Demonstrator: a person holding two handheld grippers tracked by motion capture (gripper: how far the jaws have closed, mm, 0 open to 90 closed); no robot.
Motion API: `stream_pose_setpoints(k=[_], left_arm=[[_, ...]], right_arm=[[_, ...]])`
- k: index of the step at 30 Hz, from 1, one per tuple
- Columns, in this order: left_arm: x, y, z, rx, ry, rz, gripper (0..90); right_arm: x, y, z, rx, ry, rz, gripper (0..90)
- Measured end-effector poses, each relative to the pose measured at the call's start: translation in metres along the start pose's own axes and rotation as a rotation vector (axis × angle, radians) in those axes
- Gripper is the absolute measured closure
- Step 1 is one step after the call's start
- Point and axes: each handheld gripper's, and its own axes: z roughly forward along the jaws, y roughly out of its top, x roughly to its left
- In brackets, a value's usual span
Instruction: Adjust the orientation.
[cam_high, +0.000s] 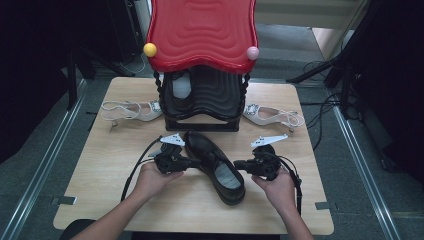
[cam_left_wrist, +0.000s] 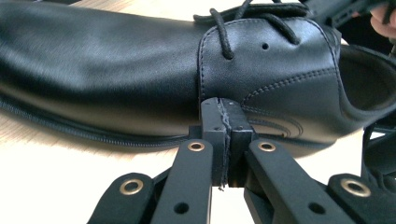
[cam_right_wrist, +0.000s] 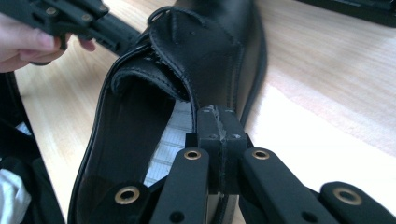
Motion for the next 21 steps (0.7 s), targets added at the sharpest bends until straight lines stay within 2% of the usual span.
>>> stream_pose_setpoints(k=[4, 8, 14, 21], left_arm=[[0.0, 0.003, 0.002, 0.001, 0.005, 0.006, 90.0], [0.0, 0.005, 0.004, -0.005, 0.003, -0.002, 90.0], [0.001, 0.01, 0.008, -0.003, 0.003, 0.01, 90.0], [0.007, 0.012, 0.012, -0.032, 0.002, -0.015, 90.0]], right_arm=[[0.007, -0.004, -0.001, 0.006, -0.001, -0.007, 90.0], [0.012, -0.009, -0.002, 0.001, -0.001, 0.011, 90.0], [0.01, -0.011, -0.001, -0.012, 0.012, 0.047, 90.0], [0.012, -0.01, 0.003, -0.012, 0.02, 0.058, 90.0]])
